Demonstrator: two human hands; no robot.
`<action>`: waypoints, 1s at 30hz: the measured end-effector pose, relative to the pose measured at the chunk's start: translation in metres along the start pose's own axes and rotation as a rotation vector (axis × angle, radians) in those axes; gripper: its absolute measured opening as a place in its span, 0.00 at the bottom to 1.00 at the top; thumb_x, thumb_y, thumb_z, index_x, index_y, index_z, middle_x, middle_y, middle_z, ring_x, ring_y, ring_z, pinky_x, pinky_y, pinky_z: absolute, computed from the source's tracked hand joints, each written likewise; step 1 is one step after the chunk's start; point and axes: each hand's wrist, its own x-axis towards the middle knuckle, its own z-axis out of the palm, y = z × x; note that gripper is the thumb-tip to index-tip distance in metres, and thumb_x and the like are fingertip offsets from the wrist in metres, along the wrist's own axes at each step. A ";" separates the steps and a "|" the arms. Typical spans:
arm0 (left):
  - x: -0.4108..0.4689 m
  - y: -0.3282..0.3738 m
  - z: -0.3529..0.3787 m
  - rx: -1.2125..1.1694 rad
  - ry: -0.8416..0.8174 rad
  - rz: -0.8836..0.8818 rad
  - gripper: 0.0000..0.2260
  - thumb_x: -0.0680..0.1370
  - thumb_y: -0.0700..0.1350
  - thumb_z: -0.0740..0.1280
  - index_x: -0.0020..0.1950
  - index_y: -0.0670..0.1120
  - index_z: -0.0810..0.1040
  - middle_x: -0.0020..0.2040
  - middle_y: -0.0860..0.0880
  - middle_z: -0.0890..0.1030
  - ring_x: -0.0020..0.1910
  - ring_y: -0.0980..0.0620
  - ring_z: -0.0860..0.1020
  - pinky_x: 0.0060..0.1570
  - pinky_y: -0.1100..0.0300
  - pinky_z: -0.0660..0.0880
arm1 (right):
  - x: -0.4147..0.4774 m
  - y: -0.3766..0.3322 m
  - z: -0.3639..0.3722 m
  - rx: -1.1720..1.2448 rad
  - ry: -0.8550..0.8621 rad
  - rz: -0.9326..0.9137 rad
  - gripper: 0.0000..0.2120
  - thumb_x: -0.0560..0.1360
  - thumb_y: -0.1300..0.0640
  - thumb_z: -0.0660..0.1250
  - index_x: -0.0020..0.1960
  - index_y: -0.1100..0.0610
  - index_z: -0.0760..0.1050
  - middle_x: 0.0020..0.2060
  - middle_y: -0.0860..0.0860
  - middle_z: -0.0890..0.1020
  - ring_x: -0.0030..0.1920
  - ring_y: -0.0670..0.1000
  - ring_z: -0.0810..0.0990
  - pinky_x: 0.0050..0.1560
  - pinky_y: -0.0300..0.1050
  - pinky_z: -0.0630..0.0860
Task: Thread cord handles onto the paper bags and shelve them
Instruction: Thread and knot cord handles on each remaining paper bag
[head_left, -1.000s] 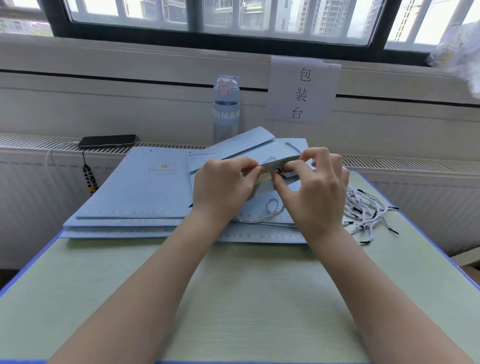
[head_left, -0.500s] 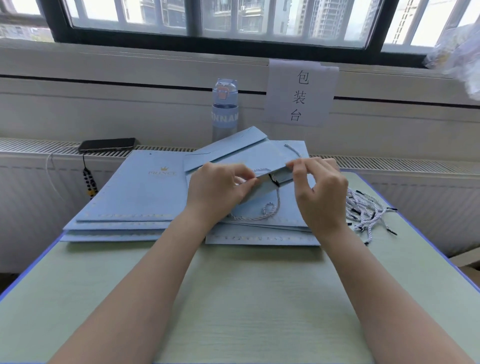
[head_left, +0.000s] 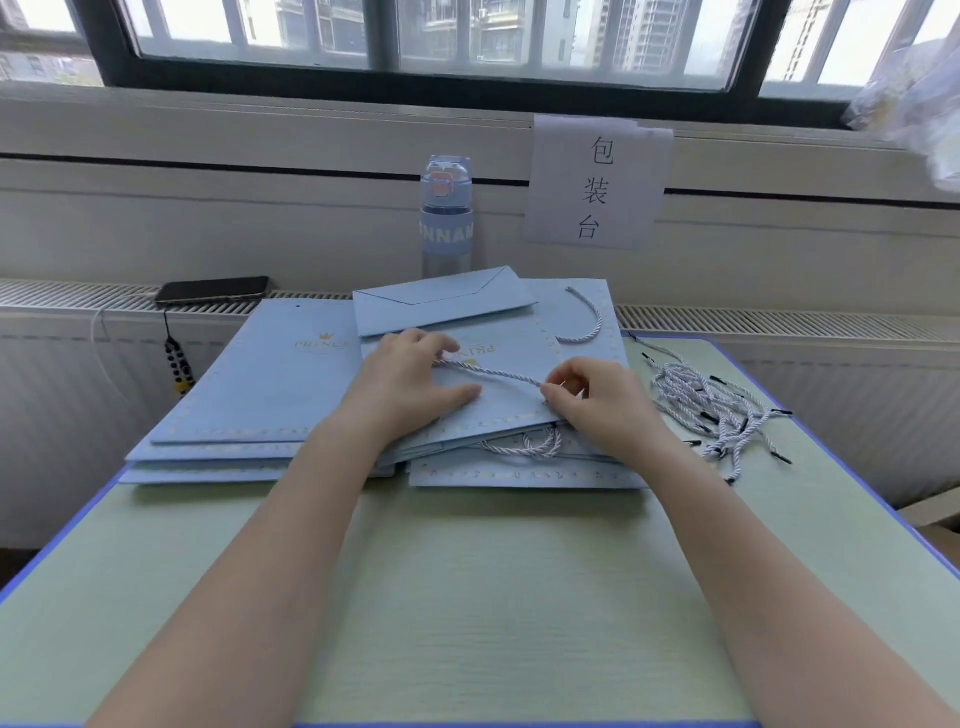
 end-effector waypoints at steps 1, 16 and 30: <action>0.001 -0.004 -0.003 -0.043 0.003 -0.055 0.16 0.74 0.54 0.70 0.59 0.50 0.77 0.55 0.50 0.75 0.59 0.50 0.71 0.61 0.56 0.68 | 0.001 0.001 0.000 0.053 0.003 0.026 0.03 0.76 0.56 0.66 0.45 0.54 0.77 0.31 0.44 0.76 0.32 0.40 0.72 0.32 0.28 0.65; -0.006 -0.011 -0.026 -0.144 -0.005 -0.164 0.15 0.73 0.62 0.67 0.46 0.52 0.78 0.39 0.53 0.78 0.40 0.57 0.75 0.38 0.59 0.69 | 0.003 0.003 -0.009 0.157 0.216 0.030 0.02 0.77 0.58 0.64 0.45 0.54 0.73 0.39 0.45 0.74 0.42 0.48 0.74 0.41 0.31 0.67; 0.000 -0.003 -0.007 -0.234 0.173 0.127 0.27 0.75 0.60 0.65 0.71 0.50 0.67 0.72 0.51 0.66 0.72 0.51 0.61 0.70 0.56 0.59 | 0.015 0.016 -0.027 0.767 0.595 0.142 0.04 0.75 0.49 0.63 0.44 0.48 0.69 0.53 0.52 0.76 0.50 0.50 0.75 0.52 0.46 0.73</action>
